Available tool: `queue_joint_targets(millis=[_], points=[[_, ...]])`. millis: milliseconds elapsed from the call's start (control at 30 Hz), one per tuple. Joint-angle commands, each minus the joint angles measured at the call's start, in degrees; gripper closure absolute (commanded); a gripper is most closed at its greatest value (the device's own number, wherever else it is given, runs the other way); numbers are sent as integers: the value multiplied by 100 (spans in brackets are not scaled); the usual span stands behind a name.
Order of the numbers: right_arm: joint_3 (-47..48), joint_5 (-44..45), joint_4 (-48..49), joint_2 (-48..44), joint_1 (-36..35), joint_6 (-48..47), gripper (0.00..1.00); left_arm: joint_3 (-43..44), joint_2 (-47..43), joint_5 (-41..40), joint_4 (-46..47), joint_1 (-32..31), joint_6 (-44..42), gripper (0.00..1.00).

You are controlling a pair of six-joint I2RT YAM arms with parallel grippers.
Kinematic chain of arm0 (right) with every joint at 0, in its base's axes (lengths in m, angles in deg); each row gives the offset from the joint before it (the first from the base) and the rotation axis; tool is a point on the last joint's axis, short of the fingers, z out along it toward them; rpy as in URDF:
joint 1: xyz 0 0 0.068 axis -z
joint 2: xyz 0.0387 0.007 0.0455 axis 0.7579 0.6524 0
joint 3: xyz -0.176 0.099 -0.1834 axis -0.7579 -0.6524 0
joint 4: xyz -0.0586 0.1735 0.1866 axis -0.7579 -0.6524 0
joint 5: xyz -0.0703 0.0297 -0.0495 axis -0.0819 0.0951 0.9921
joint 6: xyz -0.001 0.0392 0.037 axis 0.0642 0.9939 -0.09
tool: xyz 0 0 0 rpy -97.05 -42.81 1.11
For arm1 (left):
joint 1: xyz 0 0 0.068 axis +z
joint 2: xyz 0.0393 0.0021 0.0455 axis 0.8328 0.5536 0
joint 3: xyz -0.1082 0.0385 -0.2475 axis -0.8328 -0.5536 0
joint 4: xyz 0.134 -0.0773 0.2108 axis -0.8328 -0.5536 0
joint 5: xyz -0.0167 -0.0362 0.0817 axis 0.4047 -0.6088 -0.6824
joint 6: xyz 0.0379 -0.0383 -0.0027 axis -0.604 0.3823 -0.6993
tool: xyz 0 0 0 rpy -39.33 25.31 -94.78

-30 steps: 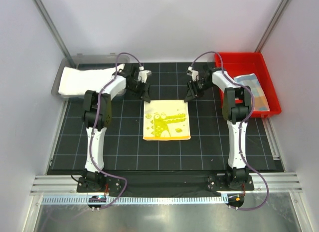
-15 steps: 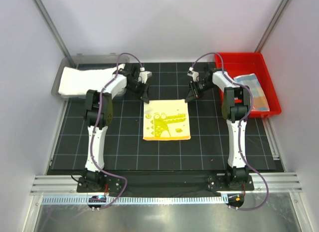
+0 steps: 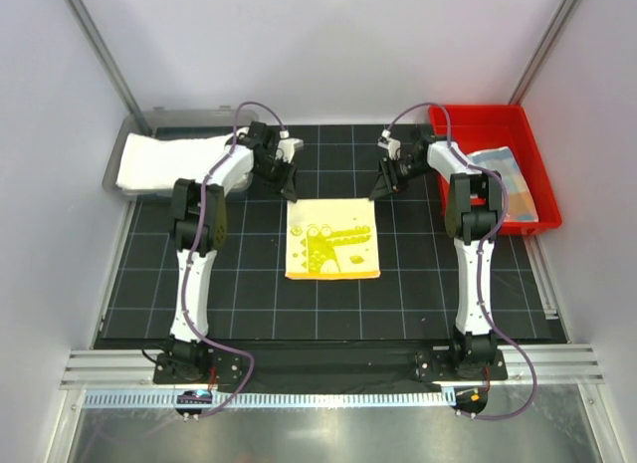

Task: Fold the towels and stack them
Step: Fold the towel

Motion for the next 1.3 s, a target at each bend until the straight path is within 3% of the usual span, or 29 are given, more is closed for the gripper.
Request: queue_joint_targets(millis=[0, 167, 333, 367, 467, 567, 600, 667, 900, 1267], points=[[277, -151, 73, 35, 14, -31, 57, 252, 95, 9, -137, 37, -74, 63], [294, -204, 100, 106, -3, -14, 57, 270, 156, 80, -146, 37, -66, 64], [373, -221, 30, 141, -39, -75, 60, 279, 200, 133, -199, 46, -83, 74], [356, -221, 21, 141, -39, -84, 62, 287, 192, 142, -190, 37, -92, 82], [295, -186, -23, 89, -39, -172, 72, 288, 165, 168, -208, 46, -74, 92], [251, -239, 20, 18, -39, -198, 80, 314, 139, 194, -199, 37, -22, 98], [216, -282, 47, -17, -39, -207, 90, 323, 139, 194, -190, 37, -4, 100], [128, -370, 161, -104, -39, -207, 99, 323, 122, 212, -199, 46, 13, 100], [-645, -371, 1056, -850, -39, 257, 99, 95, -342, 273, 177, 37, 425, 100], [-2261, -90, 2411, -2310, -39, 1040, 99, -1179, -1697, -16, 776, -24, 646, 100]])
